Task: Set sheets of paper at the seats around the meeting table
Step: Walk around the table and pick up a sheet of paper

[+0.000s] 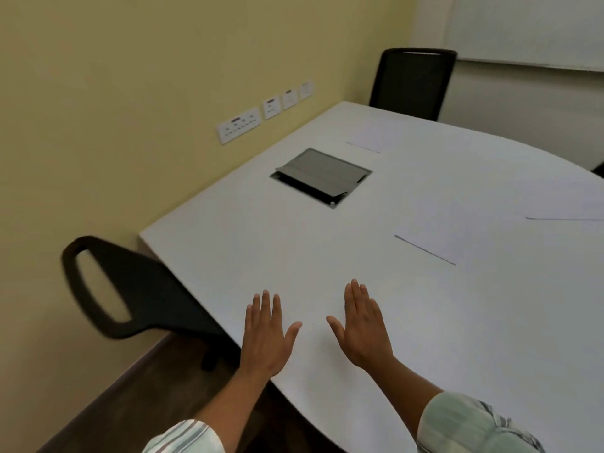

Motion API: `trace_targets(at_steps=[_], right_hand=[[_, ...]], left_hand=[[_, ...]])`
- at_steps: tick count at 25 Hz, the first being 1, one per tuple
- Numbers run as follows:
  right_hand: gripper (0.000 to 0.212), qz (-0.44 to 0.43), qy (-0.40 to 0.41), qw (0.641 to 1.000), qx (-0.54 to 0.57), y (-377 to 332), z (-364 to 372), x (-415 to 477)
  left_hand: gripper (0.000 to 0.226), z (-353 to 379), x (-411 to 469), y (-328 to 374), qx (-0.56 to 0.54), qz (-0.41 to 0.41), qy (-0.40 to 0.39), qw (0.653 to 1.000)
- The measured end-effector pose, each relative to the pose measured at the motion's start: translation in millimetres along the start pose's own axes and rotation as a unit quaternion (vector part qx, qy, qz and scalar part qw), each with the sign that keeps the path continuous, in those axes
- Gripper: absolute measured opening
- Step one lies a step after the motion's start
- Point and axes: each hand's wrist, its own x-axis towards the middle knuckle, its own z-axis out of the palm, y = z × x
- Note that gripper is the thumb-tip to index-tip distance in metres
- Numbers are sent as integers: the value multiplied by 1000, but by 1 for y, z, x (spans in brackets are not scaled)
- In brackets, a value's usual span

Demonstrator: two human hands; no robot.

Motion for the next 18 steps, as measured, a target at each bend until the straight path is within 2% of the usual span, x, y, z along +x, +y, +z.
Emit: trace_targets(at_steps=[4,10,15,18], right_hand=[[85,82,32,996,8,55,-16,18],[87,197,65,978,11,118,-38,33],[93,302,109,947,31,151,-56,60],[91,355,113,928,35,171,-63,82]], left_hand=[[100,5,67,49,-18,74,-7,997],[95,7,156,118,-17,169,-60,984],[95,9,234,167,-27,231,-85,969],[88,16,281,197,-33,257,-101,961]])
